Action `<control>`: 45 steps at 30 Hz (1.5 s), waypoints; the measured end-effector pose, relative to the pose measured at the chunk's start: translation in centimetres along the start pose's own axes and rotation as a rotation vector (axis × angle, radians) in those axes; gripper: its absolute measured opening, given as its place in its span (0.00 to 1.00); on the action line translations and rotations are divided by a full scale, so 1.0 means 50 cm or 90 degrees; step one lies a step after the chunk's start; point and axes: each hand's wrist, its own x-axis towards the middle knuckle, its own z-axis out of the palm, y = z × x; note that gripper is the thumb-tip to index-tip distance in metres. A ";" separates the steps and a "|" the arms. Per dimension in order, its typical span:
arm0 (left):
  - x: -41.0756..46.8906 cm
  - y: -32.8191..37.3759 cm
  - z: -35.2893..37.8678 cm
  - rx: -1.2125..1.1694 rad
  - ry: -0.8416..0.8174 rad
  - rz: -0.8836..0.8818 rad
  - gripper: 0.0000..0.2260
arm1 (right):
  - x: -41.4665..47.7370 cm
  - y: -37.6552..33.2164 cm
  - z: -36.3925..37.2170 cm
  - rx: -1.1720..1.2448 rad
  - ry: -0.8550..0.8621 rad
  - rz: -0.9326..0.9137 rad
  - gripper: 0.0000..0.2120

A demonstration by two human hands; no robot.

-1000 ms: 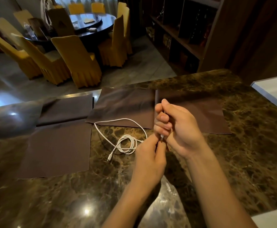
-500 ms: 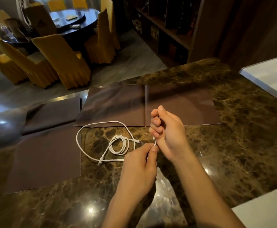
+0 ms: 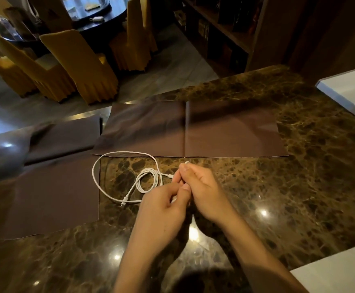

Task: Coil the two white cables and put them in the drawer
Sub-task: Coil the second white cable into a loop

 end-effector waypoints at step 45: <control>0.037 0.013 0.112 -0.420 0.120 0.039 0.11 | 0.018 -0.132 -0.042 0.715 -0.171 0.137 0.15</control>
